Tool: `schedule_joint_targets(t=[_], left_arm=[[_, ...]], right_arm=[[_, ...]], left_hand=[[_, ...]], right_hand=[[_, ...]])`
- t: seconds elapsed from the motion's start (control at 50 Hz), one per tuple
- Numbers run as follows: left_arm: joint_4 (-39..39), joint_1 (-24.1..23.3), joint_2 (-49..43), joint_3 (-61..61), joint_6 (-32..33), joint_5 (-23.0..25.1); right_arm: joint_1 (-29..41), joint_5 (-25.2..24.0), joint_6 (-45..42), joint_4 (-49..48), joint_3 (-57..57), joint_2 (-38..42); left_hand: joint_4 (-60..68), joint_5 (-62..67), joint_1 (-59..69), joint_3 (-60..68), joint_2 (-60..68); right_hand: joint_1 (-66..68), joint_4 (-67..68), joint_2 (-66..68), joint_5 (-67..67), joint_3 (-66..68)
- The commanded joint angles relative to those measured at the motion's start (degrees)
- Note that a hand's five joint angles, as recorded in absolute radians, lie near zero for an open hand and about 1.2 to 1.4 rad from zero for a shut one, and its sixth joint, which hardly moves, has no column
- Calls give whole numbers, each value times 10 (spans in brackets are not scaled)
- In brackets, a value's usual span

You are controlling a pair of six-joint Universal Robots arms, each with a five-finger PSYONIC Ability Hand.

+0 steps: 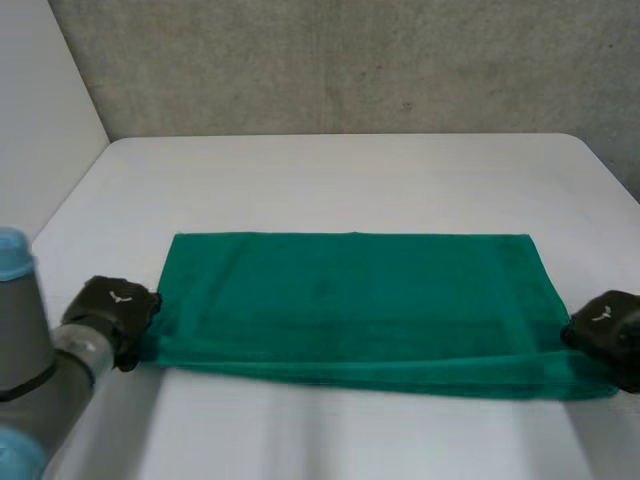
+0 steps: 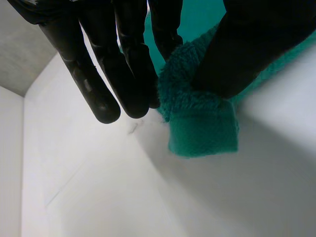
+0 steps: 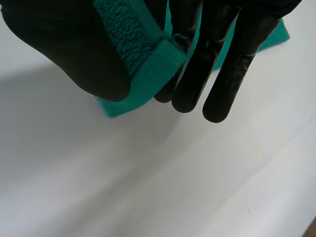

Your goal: Fold the towel.

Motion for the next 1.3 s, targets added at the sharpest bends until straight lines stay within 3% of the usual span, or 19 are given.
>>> schedule_joint_targets(t=[0.02,0.12,0.14,0.2,0.26,0.28,0.3,0.32,0.56,0.7,0.82,0.96,1.06,1.18,1.24,1.3], left_arm=[[33,-6,-112,162,35,-5],[66,-25,-126,337,44,-5],[95,-28,-124,391,42,-5],[171,-31,-116,449,34,-5],[308,-35,-87,459,13,-6],[309,-35,-86,459,13,-6],[383,-34,-75,453,-1,-7],[396,-36,-74,448,-3,-7],[388,-14,-76,304,-36,-7],[389,-14,-139,220,-70,-6],[382,-15,-190,173,-69,-6],[338,-15,-171,71,-53,-5],[223,-16,-96,7,-7,-6],[27,-19,-32,-43,14,-5],[-16,-22,-15,-40,11,-2],[-7,-22,-14,-30,10,-1]], right_arm=[[71,31,106,-64,-165,72],[90,33,211,-119,-342,75],[90,33,211,-119,-342,75],[95,34,303,-235,-444,72],[96,39,359,-343,-451,43],[94,40,376,-381,-447,22],[91,40,381,-393,-441,10],[93,40,384,-398,-435,2],[90,23,381,-355,-299,6],[94,20,373,-346,-239,95],[93,21,332,-305,-223,149],[87,26,244,-166,-190,153],[75,42,105,-36,-106,70],[22,60,-5,-2,-30,-1],[17,59,-15,-5,-20,-13],[21,59,-6,-27,-27,-13]], left_hand=[[114,136,157,115,113],[114,136,157,115,113],[114,136,157,115,113],[114,136,157,115,113],[114,136,157,115,113],[114,136,157,115,113],[114,136,157,115,113],[114,136,157,115,113],[114,136,157,115,113],[114,136,157,115,113],[114,136,157,115,113],[114,136,157,115,113],[114,136,157,115,113],[114,136,157,115,113],[114,136,157,115,113],[114,136,157,115,113]], right_hand=[[238,117,125,136,123],[238,117,125,136,123],[238,117,125,136,123],[238,117,125,136,123],[238,117,125,136,123],[238,117,125,136,123],[238,117,125,136,123],[238,117,125,136,123],[238,117,125,136,123],[238,117,125,136,123],[238,117,125,136,123],[238,117,125,136,123],[238,117,125,136,123],[238,117,125,136,123],[238,117,125,136,123],[238,117,125,136,123]])
